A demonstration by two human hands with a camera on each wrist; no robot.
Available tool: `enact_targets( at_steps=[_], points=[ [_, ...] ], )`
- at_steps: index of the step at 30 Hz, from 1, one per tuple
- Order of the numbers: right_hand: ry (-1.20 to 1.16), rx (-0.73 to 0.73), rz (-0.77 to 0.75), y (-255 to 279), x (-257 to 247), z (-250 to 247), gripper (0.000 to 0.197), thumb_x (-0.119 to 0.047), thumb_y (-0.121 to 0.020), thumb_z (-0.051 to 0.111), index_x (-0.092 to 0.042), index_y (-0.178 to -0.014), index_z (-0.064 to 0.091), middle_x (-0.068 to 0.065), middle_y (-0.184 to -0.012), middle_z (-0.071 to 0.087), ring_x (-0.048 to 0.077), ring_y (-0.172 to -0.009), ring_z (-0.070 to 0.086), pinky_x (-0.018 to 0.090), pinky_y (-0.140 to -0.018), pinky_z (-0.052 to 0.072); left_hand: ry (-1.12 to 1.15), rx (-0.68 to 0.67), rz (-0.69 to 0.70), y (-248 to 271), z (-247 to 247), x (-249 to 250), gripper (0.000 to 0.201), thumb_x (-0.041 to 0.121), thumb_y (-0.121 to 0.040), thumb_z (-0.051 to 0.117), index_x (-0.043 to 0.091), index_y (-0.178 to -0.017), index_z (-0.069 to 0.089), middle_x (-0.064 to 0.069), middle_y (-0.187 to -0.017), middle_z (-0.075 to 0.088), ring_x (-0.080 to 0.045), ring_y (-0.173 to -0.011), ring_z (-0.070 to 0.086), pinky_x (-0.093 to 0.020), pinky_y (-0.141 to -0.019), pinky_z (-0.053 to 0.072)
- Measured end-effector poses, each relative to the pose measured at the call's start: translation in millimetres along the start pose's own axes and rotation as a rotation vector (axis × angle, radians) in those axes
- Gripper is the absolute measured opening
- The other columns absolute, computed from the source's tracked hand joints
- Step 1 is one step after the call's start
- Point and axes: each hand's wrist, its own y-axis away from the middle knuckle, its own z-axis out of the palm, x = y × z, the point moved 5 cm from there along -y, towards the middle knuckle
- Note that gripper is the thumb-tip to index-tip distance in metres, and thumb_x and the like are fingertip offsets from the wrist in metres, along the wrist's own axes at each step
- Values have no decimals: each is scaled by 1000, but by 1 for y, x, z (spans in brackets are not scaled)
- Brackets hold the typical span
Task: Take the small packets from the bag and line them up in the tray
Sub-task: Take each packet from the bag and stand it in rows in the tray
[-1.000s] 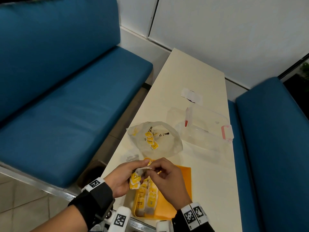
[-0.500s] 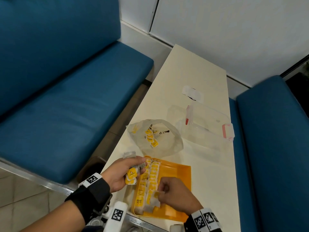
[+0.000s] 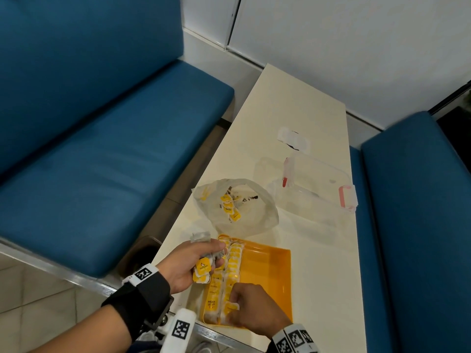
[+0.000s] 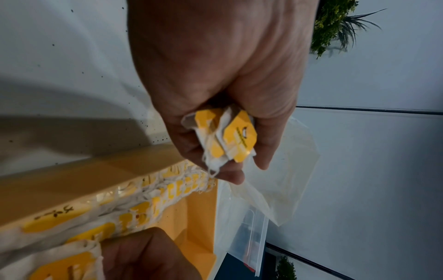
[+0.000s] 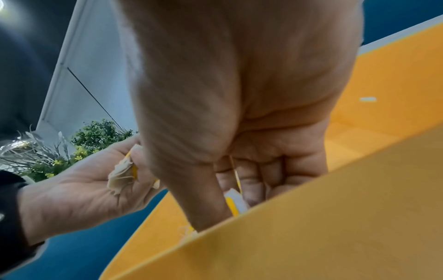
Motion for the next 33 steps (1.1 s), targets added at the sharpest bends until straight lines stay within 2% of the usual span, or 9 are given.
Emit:
enact_targets(
  at_steps=[6,9,12,14,17,20,23,28,33],
  points=[
    [4,16,36,-1,2,3,41,-25,-68,81,-29,-74,41,-2,-90,58,14,-78,49,26,-61,43,-27,-10,20,2,2,-1,27,10,-87,76,-6,-107,71,-16,-87,70,-20,-69,68,-24,-48,52],
    [22,21,30,-2,-2,4,44,-20,-69,80,-29,-75,37,-4,-85,54,15,-77,49,36,-69,47,-53,-15,40,4,3,-1,36,9,-88,75,-14,-113,66,-16,-82,69,-20,-67,67,-24,-48,50],
    [-79,-1,11,2,-2,4,51,-23,-63,87,-34,-77,38,-14,-81,54,3,-72,49,21,-61,43,-79,-18,45,5,4,-1,41,10,-87,76,-16,-115,64,-18,-87,70,-21,-70,68,-25,-50,50],
    [-144,22,23,4,2,0,51,-35,-56,89,-32,-82,46,-13,-82,60,4,-76,57,22,-65,49,-95,-13,45,6,3,-1,41,11,-85,78,-15,-114,65,-16,-84,70,-22,-70,68,-26,-51,51],
    [-168,189,87,7,16,-15,43,-43,-60,87,-24,-82,55,-6,-76,64,4,-69,58,22,-63,47,-101,-2,41,7,-1,-1,40,11,-84,79,-14,-114,67,-16,-83,71,-22,-70,69,-27,-50,53],
    [-195,534,58,18,28,-44,22,-25,-79,80,-26,-75,59,0,-69,64,7,-71,61,16,-62,46,-100,0,30,9,-4,-1,39,12,-84,80,-11,-113,69,-16,-84,72,-22,-71,70,-27,-51,54],
    [-237,776,107,31,38,-67,19,-15,-83,75,-25,-81,59,-3,-67,60,10,-64,59,15,-61,44,-81,3,26,12,-7,1,37,12,-85,79,-10,-113,70,-16,-84,72,-21,-70,69,-27,-52,54],
    [-254,789,264,21,50,-71,25,-14,-90,69,-22,-109,53,1,-101,58,16,-87,58,27,-79,48,-58,32,16,17,-12,4,26,12,-82,80,-3,-102,75,-18,-92,74,-24,-74,70,-27,-51,53],
    [-212,767,238,10,43,-69,22,-3,-92,60,-19,-107,61,2,-99,61,14,-85,57,22,-79,42,-36,65,15,19,-16,8,42,15,-81,82,-9,-114,71,-20,-92,72,-22,-73,69,-28,-50,53]
  ],
)
